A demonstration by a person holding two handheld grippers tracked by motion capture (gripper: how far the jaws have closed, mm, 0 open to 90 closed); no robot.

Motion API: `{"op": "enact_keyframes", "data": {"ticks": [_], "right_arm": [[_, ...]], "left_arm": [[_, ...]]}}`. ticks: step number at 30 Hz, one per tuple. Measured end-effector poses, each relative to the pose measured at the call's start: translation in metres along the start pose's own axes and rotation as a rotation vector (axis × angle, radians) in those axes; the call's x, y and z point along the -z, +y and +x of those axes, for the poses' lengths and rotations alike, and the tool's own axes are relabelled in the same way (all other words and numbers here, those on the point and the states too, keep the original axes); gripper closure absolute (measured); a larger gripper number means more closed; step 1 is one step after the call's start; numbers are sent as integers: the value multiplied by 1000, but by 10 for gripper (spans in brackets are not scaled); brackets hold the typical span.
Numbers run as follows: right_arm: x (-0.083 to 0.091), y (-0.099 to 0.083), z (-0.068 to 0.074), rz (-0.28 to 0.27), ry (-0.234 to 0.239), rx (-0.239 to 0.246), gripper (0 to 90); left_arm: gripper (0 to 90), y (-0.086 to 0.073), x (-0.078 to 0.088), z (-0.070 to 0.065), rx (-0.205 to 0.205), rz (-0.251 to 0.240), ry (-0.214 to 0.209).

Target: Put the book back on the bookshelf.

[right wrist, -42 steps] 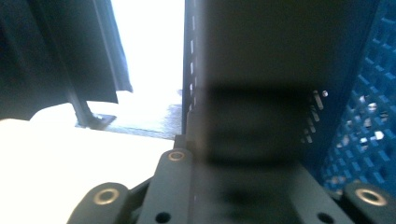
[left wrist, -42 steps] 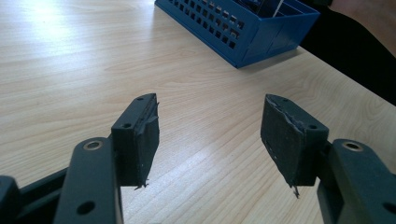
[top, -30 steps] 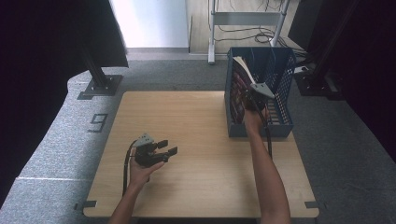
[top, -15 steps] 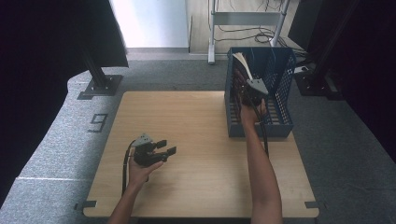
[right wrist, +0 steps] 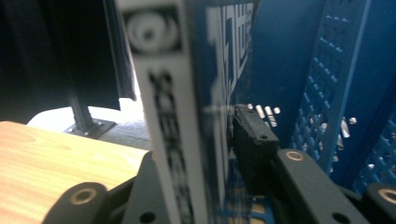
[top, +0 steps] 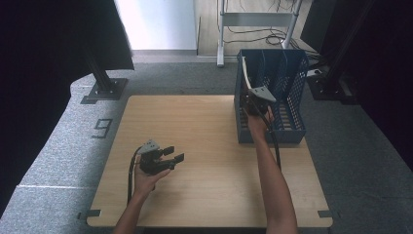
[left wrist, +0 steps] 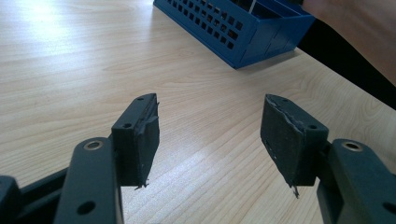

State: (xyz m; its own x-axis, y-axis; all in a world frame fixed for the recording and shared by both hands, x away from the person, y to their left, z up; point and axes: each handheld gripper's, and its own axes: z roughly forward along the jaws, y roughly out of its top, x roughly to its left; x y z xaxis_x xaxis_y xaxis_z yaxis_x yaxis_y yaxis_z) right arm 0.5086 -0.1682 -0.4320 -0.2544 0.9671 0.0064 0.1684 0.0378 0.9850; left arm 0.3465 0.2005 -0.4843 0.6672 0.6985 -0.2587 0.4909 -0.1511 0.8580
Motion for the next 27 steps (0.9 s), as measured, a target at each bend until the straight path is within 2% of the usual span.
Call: {"op": "enact_keyframes", "data": {"ticks": [3,8,18,24,27], "right_arm": [[7,-6,-2,14,8,-14,688],[14,-10,-5,1,3,-20,732],[1,-6,1,8,-3,30,736],[-5,-7,-1,-17,0,15,721],[-9,-6,-1,-9,8,13,700]], "left_arm": [[377,0,-1,-1,-4,3,-4],[377,-1,-6,-3,-9,16,-7],[377,-2,-5,-1,-7,20,2],[378,-2,-5,0,-1,13,0],[378,-2,-6,0,-4,19,0]]}}
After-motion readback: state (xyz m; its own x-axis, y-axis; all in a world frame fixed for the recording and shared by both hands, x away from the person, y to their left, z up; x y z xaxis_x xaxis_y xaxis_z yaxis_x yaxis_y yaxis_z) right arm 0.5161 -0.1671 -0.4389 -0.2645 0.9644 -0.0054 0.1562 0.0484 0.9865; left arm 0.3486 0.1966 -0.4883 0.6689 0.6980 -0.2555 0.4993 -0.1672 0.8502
